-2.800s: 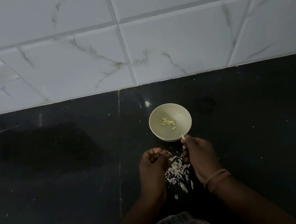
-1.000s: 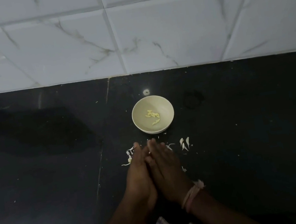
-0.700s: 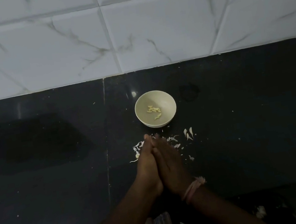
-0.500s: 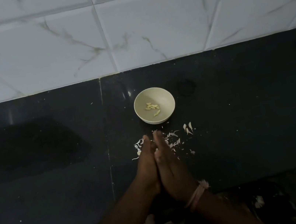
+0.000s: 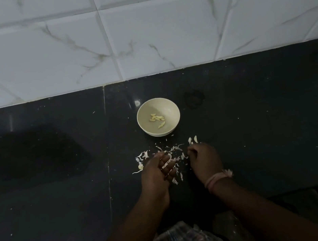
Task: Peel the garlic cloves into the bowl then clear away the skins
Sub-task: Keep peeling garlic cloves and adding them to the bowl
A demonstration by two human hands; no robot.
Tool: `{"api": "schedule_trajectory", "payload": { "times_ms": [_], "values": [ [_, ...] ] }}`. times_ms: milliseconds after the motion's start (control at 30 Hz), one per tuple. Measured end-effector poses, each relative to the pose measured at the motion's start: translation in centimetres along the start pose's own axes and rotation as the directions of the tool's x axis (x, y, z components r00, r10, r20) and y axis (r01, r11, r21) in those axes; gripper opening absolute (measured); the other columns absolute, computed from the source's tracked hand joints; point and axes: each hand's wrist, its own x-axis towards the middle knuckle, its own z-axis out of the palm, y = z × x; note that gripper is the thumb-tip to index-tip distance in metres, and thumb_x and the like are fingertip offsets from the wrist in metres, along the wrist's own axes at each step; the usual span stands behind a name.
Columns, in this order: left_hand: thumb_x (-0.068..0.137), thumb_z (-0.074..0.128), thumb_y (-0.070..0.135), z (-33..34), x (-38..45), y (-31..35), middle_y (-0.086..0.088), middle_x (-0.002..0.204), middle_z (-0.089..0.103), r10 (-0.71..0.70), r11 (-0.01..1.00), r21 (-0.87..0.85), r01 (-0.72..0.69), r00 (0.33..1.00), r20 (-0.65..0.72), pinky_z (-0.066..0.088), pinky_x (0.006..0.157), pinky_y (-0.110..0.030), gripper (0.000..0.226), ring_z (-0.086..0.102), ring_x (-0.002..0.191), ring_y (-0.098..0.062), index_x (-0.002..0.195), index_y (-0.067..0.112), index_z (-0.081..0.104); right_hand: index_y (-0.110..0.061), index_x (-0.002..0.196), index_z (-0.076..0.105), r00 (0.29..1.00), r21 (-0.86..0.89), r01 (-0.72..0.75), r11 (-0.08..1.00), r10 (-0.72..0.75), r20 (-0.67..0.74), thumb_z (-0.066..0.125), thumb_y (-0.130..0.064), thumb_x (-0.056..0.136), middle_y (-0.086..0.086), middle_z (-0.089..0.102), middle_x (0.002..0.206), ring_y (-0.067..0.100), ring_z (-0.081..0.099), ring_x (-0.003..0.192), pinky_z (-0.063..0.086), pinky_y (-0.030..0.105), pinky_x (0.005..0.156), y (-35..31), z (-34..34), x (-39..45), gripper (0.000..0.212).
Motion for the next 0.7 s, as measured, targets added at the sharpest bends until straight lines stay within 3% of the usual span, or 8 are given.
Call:
{"api": "schedule_trajectory", "payload": {
  "times_ms": [133, 200, 333, 500, 700],
  "values": [
    [0.104, 0.051, 0.02, 0.7, 0.5, -1.2, -0.002, 0.095, 0.072, -0.016, 1.0, 0.011, 0.017, 0.998, -0.055, 0.054, 0.065, -0.025, 0.021, 0.066, 0.077, -0.014, 0.111, 0.012, 0.069, -0.013, 0.104, 0.077, 0.99, -0.015, 0.079, 0.997, -0.077, 0.12, 0.062, -0.011, 0.094, 0.009, 0.07, 0.101, 0.024, 0.064, 0.096, 0.048, 0.034, 0.086, 0.2, 0.3, 1.6, 0.018],
    [0.103, 0.052, 0.018, 0.9, 0.5, -1.8, -0.001, 0.086, 0.069, -0.018, 1.0, 0.012, 0.019, 0.996, -0.082, 0.052, 0.059, -0.024, 0.018, 0.062, 0.069, -0.013, 0.106, 0.012, 0.068, -0.01, 0.096, 0.076, 0.996, -0.006, 0.06, 0.998, -0.06, 0.065, 0.061, -0.009, 0.093, 0.011, 0.069, 0.096, 0.027, 0.064, 0.092, 0.048, 0.036, 0.082, 0.7, 0.5, 1.9, 0.015],
    [0.102, 0.052, 0.017, 1.6, 0.4, -3.0, 0.002, 0.075, 0.061, -0.035, 0.998, 0.056, 0.037, 0.998, -0.044, 0.046, 0.061, -0.025, 0.014, 0.054, 0.064, -0.012, 0.102, 0.013, 0.065, -0.007, 0.094, 0.072, 0.994, 0.042, -0.053, 0.998, 0.057, -0.096, 0.064, -0.006, 0.091, 0.014, 0.067, 0.094, 0.032, 0.063, 0.092, 0.048, 0.038, 0.082, 2.5, -0.4, 3.1, 0.009],
    [0.104, 0.05, 0.02, 2.9, 1.2, -3.6, 0.0, 0.088, 0.068, -0.038, 0.994, 0.102, 0.044, 0.997, -0.063, 0.052, 0.064, -0.026, 0.019, 0.064, 0.075, -0.015, 0.112, 0.014, 0.066, -0.001, 0.106, 0.073, 0.999, -0.03, -0.043, 0.999, 0.043, 0.002, 0.065, -0.013, 0.091, 0.021, 0.069, 0.102, 0.039, 0.063, 0.1, 0.046, 0.038, 0.087, 2.8, -0.6, 6.1, 0.02],
    [0.104, 0.046, 0.018, 4.3, 1.6, -3.3, 0.0, 0.092, 0.068, -0.02, 0.993, 0.111, 0.026, 0.998, -0.058, 0.052, 0.068, -0.027, 0.021, 0.065, 0.079, -0.015, 0.11, 0.016, 0.065, -0.002, 0.087, 0.069, 0.997, -0.06, -0.013, 0.998, 0.017, 0.069, 0.061, -0.007, 0.089, 0.022, 0.066, 0.092, 0.039, 0.062, 0.092, 0.042, 0.037, 0.074, 3.3, 0.2, 6.8, 0.01]
  ]
}}
